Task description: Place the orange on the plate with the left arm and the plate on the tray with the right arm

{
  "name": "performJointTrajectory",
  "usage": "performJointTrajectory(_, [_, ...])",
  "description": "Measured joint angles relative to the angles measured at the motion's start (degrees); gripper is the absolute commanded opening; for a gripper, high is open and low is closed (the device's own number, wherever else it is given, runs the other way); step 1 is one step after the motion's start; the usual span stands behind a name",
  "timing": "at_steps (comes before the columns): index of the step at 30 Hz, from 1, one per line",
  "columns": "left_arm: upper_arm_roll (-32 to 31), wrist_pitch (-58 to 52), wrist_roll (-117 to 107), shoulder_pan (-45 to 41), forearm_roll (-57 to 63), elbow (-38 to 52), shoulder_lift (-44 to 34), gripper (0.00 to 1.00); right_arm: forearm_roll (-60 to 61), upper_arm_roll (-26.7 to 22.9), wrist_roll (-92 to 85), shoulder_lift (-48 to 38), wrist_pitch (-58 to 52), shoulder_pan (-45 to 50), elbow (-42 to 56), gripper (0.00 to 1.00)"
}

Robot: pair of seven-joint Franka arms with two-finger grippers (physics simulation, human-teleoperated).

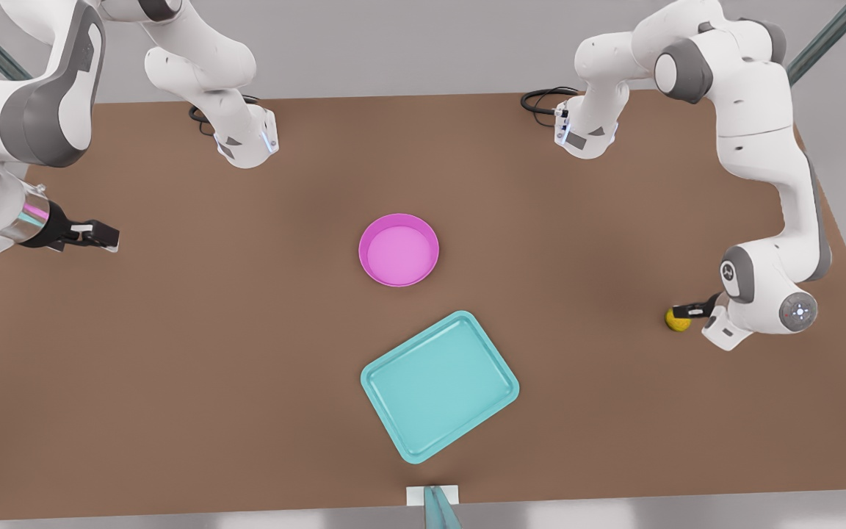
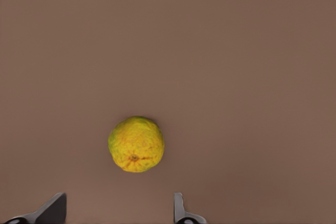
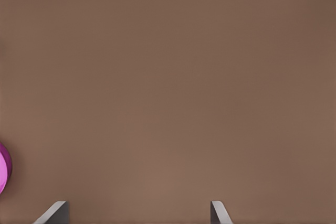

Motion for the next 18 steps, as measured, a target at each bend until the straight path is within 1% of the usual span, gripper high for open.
performJointTrajectory(3, [0.0,5.4,2.4,0.1,0.0,-1.0,1.2,1.00,0.0,0.0,-0.1,0.0,0.2,0.1,-0.3,1.00])
performJointTrajectory(6, [0.0,8.5,4.4,0.1,0.0,-3.8,1.6,1.00,0.0,0.0,-0.2,0.1,0.3,0.0,-0.4,1.00])
performJointTrajectory(18, [0.0,12.6,9.6,0.4,-0.2,-4.5,5.0,1.00,-0.1,-0.1,-0.4,0.2,0.4,0.0,-0.8,1.00])
